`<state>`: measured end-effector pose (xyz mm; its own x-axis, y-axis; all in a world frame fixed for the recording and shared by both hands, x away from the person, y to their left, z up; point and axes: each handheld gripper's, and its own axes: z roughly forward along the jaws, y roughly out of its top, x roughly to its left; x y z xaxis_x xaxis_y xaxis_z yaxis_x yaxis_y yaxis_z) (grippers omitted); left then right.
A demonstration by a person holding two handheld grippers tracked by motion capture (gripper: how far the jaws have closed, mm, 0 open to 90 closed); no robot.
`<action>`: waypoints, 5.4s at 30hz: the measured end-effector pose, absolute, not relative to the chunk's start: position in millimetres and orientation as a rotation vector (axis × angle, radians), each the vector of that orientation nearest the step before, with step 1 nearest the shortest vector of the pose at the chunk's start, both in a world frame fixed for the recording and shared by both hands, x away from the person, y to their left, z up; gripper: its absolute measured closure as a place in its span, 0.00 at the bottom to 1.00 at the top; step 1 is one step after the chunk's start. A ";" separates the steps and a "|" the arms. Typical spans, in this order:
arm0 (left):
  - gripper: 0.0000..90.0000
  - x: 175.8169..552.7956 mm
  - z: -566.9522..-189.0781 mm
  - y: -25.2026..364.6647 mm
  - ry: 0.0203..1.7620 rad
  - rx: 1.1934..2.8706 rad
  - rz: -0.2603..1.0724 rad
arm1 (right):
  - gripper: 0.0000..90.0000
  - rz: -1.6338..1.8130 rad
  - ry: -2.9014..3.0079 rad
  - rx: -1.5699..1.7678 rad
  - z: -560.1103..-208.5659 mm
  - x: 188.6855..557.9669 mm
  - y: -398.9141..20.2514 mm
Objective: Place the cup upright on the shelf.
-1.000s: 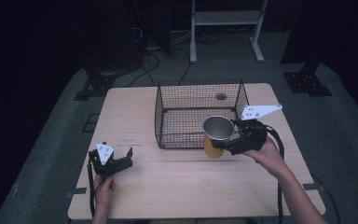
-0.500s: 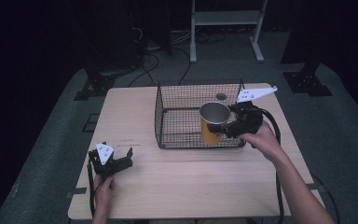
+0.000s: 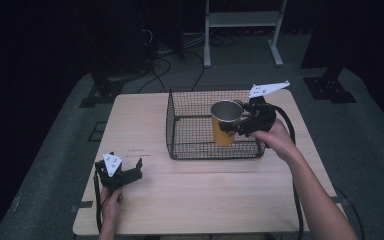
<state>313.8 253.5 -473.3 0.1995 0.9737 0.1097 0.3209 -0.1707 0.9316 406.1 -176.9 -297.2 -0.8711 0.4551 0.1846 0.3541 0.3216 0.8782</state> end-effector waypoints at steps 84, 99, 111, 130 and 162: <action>0.00 314.0 -473.3 253.8 1.241 1.643 0.992 | 0.14 1.346 2.563 0.983 -387.5 528.7 -134.4; 0.00 313.9 -473.3 254.1 1.240 1.644 0.990 | 0.11 1.259 2.599 0.938 -398.2 529.9 -128.3; 0.00 313.8 -473.3 254.0 1.240 1.644 0.991 | 0.09 1.242 2.603 0.881 -396.9 526.6 -127.3; 0.00 313.8 -473.3 254.0 1.240 1.645 0.991 | 0.04 1.274 2.576 0.851 -391.6 523.4 -125.8; 0.00 314.3 -473.5 253.1 1.239 1.645 0.995 | 0.05 1.484 2.457 0.847 -348.6 500.2 -147.5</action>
<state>314.3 253.1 -473.5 0.2001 0.9736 0.1102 0.3177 -0.1708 0.9327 500.2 -147.5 -348.6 -0.8297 0.5356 0.1572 0.3884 0.3517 0.8517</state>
